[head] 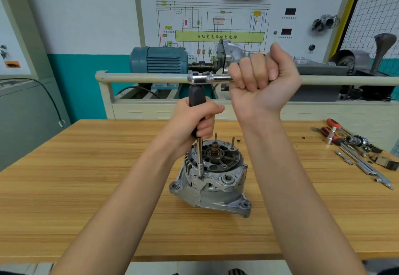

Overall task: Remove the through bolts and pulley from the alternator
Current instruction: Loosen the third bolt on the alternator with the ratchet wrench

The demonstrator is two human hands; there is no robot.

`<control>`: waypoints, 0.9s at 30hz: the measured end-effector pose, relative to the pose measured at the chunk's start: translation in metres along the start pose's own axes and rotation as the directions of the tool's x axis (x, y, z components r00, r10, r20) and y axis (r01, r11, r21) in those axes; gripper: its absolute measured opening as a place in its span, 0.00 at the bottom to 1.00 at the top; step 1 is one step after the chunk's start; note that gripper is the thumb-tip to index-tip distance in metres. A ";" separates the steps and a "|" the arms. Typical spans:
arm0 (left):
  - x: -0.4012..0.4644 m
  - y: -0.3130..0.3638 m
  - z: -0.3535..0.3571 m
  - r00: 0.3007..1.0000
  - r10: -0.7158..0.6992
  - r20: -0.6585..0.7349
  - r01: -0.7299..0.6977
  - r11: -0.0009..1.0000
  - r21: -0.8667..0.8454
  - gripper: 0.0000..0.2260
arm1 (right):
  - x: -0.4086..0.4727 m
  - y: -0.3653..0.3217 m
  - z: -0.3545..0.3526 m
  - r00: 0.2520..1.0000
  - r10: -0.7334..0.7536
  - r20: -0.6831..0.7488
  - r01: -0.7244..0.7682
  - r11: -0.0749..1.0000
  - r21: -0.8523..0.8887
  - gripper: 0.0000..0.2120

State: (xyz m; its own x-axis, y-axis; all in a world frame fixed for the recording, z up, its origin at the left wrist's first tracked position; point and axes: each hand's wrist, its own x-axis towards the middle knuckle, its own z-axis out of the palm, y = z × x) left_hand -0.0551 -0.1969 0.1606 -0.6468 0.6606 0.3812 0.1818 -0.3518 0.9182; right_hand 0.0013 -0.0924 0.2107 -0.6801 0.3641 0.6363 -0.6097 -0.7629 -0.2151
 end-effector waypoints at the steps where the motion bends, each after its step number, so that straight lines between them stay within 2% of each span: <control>1: -0.001 0.001 -0.002 0.996 -0.028 0.089 0.030 0.999 -0.023 0.18 | 0.005 -0.002 -0.005 0.995 0.093 -0.026 -0.090 0.990 0.111 0.25; 2: -0.001 0.002 -0.002 0.988 -0.050 0.148 0.054 0.998 -0.024 0.18 | 0.010 -0.002 -0.010 0.984 0.173 -0.048 -0.158 0.963 0.219 0.24; 4: 0.000 0.001 0.000 0.983 -0.074 0.165 0.077 0.997 -0.009 0.20 | 0.016 -0.002 -0.019 0.966 0.243 -0.091 -0.199 0.919 0.341 0.24; 11: 0.002 -0.001 0.004 0.995 -0.066 0.078 0.067 0.998 -0.011 0.26 | 0.013 -0.004 -0.020 0.976 0.150 -0.160 -0.098 0.950 0.297 0.21; 15: 0.001 -0.003 0.012 0.987 -0.040 -0.154 0.049 0.997 0.054 0.23 | 0.005 -0.003 -0.008 0.987 0.039 -0.159 -0.008 0.982 0.188 0.23; 19: 0.007 -0.008 0.022 0.900 -0.003 -0.435 0.065 0.990 0.129 0.17 | -0.006 0.003 0.005 0.990 -0.120 -0.075 0.116 0.991 -0.061 0.30; 21: 0.010 -0.010 0.026 0.864 0.028 -0.503 0.063 0.985 0.162 0.15 | -0.010 0.004 0.009 0.984 -0.171 -0.048 0.165 0.979 -0.119 0.31; 24: 0.011 -0.012 0.028 0.872 0.049 -0.487 0.047 0.982 0.182 0.15 | -0.010 0.001 0.008 0.982 -0.182 -0.049 0.175 0.977 -0.121 0.31; 27: 0.005 -0.010 0.019 0.950 0.027 -0.310 0.023 0.987 0.156 0.17 | -0.004 -0.006 0.002 0.991 -0.109 -0.080 0.105 0.993 -0.054 0.30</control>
State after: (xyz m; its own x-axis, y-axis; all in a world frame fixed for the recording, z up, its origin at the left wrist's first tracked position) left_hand -0.0459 -0.1772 0.1559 -0.8393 0.4131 0.3534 0.2801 -0.2285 0.9324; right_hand 0.0084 -0.0900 0.2109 -0.6400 0.4867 0.5946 -0.6987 -0.6907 -0.1866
